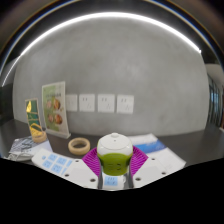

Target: Unplug charger

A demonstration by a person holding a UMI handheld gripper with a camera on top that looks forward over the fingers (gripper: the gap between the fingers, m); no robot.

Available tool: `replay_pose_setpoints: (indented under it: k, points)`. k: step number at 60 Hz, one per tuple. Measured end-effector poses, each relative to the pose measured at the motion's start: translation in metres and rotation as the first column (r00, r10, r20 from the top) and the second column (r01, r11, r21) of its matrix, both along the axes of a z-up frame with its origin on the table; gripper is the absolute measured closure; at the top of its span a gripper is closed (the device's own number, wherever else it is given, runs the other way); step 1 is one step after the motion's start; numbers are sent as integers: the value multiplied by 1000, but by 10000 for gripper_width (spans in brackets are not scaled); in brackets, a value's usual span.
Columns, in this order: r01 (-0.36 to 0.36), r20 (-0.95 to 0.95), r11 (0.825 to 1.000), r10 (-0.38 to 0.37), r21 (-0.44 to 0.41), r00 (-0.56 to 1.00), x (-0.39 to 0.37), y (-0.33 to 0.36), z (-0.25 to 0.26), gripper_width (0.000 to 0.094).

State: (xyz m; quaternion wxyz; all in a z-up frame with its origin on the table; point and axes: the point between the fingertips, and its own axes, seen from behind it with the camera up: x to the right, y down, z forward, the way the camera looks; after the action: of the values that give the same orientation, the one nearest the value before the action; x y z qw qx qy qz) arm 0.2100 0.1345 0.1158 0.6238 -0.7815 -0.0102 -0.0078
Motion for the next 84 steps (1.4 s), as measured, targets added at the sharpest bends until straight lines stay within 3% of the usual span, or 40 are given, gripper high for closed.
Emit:
replay_pose_setpoints:
  k: [8,15,21,29,34,42,51,69,78,82,84]
  points:
    - [39,64,971,-55,234,996,26,-20,130,602]
    - [86,104,953,-121,289,987,61,-34,167,603]
    - [113,111,970,-140,217,984,86,-28,131,604]
    - [107,101,994,-107,-1,989,106,-12,32,605]
    - [81,99,986,-67,-143,993,116,-8,-21,602]
    - [58,76,959,-38,-279,996,125,-1,-73,554]
    - [38,77,959,-17,-282,997,126,15,-72,459]
    - [56,75,967,-39,-248,996,128,38,-71,431]
    - [101,56,954,-89,-283,994,131,42,-89,421]
    - [140,67,943,-125,-301,990,134,38,-97,389]
    - [147,70,940,-132,-309,989,132,32,-98,321]
